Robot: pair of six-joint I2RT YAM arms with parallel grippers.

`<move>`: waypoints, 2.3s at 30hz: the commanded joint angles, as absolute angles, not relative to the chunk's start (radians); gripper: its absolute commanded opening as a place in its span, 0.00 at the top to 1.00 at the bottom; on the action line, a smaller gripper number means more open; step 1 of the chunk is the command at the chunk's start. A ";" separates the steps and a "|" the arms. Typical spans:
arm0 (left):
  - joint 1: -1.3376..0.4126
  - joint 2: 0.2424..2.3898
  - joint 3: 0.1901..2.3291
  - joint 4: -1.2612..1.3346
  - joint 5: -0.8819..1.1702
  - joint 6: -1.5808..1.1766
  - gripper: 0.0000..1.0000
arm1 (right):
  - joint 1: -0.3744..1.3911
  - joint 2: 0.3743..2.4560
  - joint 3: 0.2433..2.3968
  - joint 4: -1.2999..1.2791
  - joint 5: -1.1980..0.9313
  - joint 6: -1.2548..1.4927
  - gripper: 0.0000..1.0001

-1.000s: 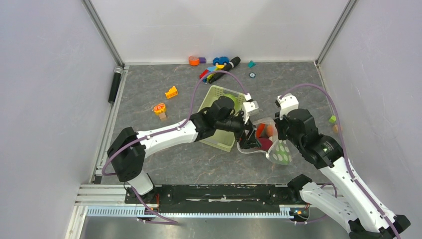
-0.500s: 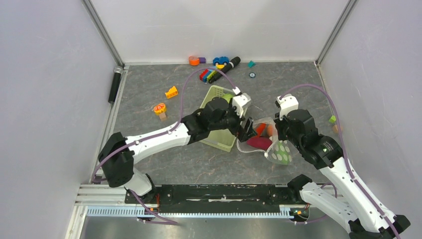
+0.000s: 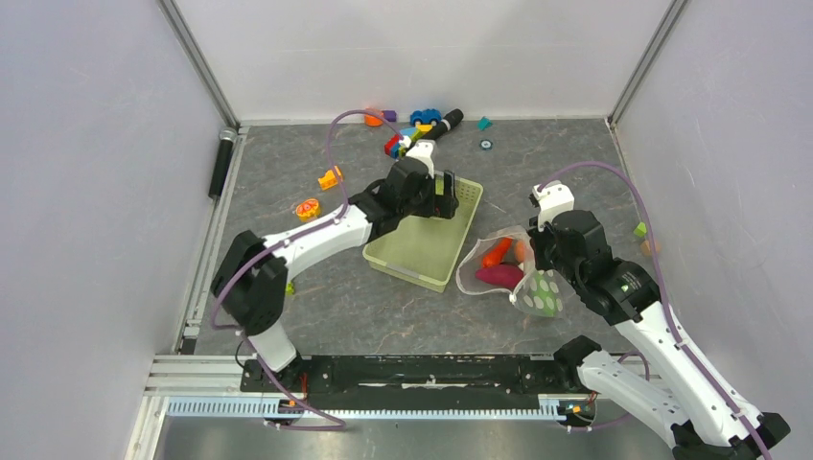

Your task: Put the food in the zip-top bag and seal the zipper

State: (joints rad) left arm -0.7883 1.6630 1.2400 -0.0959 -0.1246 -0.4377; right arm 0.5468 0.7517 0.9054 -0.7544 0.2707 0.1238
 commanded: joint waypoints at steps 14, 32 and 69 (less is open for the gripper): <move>-0.724 2.003 1.524 -0.223 -0.286 -0.504 0.00 | 0.544 0.766 0.908 -0.717 0.290 0.104 0.84; -0.721 2.115 1.622 -0.273 -0.215 -0.472 0.79 | 0.544 0.767 0.912 -0.720 0.291 0.104 0.84; -0.739 1.301 1.022 0.054 0.081 -0.422 0.98 | 0.543 0.897 1.046 -0.931 0.248 0.282 0.86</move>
State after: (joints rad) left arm -0.7250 1.3716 1.0363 -0.0208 0.0074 -0.4801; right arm 0.5476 0.8623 1.0191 -0.8242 -0.1207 0.2729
